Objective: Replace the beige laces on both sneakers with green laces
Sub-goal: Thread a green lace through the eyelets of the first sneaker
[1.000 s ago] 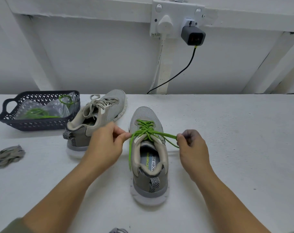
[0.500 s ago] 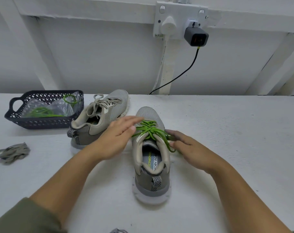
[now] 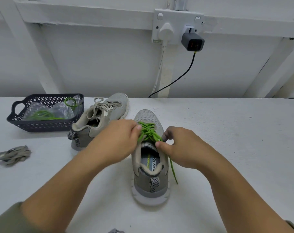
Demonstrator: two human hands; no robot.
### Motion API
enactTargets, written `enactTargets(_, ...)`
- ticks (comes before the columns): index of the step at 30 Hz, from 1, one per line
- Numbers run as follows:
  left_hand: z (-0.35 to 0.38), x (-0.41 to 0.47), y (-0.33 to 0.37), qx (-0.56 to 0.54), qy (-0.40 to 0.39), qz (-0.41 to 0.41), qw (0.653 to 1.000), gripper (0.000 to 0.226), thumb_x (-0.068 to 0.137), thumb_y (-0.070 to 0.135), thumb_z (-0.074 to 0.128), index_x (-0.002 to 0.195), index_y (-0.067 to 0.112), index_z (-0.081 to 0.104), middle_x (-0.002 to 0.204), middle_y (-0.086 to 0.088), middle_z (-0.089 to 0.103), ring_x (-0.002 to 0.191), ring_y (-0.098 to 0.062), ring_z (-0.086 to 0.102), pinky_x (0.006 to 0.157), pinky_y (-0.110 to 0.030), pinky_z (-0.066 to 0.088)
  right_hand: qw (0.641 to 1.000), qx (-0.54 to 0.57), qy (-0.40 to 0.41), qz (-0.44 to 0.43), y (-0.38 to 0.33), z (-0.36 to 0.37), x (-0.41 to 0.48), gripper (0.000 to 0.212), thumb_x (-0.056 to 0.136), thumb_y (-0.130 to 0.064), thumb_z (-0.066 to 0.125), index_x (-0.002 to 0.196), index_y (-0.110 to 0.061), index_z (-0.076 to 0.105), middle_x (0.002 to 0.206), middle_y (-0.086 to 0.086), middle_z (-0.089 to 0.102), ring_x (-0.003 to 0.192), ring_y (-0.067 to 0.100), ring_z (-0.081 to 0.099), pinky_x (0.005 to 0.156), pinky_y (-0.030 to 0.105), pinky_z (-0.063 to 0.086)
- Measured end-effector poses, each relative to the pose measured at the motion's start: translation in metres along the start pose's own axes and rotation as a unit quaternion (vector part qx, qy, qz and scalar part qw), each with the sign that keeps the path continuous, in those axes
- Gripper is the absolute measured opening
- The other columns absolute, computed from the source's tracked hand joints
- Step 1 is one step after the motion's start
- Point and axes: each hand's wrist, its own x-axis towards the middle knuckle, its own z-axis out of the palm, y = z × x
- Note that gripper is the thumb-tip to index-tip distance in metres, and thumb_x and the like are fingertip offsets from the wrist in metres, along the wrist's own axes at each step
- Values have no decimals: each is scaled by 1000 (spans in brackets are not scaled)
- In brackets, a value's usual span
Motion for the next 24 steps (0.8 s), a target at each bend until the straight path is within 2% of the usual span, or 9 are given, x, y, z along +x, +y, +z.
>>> enactTargets(3,4,-11,11,49,50,19,997,30,97,38,47,80,22,64,62,2,58,66,-14,54,59,-30,40,1000,-3,25,7,-8,0,-2,18,89,-39,63,89,-21,63,89,-1,63,77,14,59,57,24,43)
enactTargets(6,5,-14,15,-23,25,-18,999,19,91,41,58,84,33,73,50,8,56,52,-2,49,51,-21,35,999,33,26,17,-21,-3,-2,20,87,-39,67,85,-19,70,82,2,68,72,16,63,56,24,46)
enactTargets(9,8,-11,14,-20,-5,-50,999,10,85,42,66,81,37,75,68,10,68,67,-6,59,63,-25,47,999,-48,-17,14,-28,1,1,22,88,-40,66,92,-20,73,85,3,66,79,19,61,56,24,42)
enactTargets(13,14,-6,14,3,-19,-107,994,20,70,40,81,62,30,65,70,11,64,77,-12,61,59,-23,43,978,-200,55,24,-29,21,11,30,78,-41,75,97,-20,66,101,1,57,99,24,58,69,29,38)
enactTargets(15,18,-4,19,66,19,-121,990,31,70,42,81,67,25,55,86,5,60,87,-18,59,61,-25,38,970,-227,80,16,-31,28,14,31,77,-40,75,87,-19,53,95,1,50,100,25,56,71,31,35)
enactTargets(17,23,-2,22,118,34,-138,983,36,73,44,77,86,22,52,102,-1,54,97,-24,56,66,-29,35,979,-186,80,22,-27,27,14,42,72,-42,79,86,-22,46,96,0,53,95,25,56,68,30,36)
enactTargets(19,28,2,21,110,10,-172,979,48,71,43,77,98,18,46,104,-2,52,102,-27,55,66,-31,35,995,-71,40,48,-19,15,11,54,65,-46,83,94,-22,44,98,-1,56,89,21,55,64,30,39)
enactTargets(21,29,2,16,63,-22,-189,980,49,70,44,75,97,15,46,97,-5,57,97,-28,59,59,-30,35,997,18,-35,68,-8,-2,3,63,66,-56,79,109,-26,43,104,-2,54,92,17,56,69,32,44)
enactTargets(24,23,-2,4,-74,-76,-200,974,42,70,40,75,92,15,50,87,-4,63,79,-21,60,52,-28,37,980,-11,-172,96,5,-18,-8,65,74,-71,62,117,-24,50,106,-4,60,88,14,68,75,33,56)
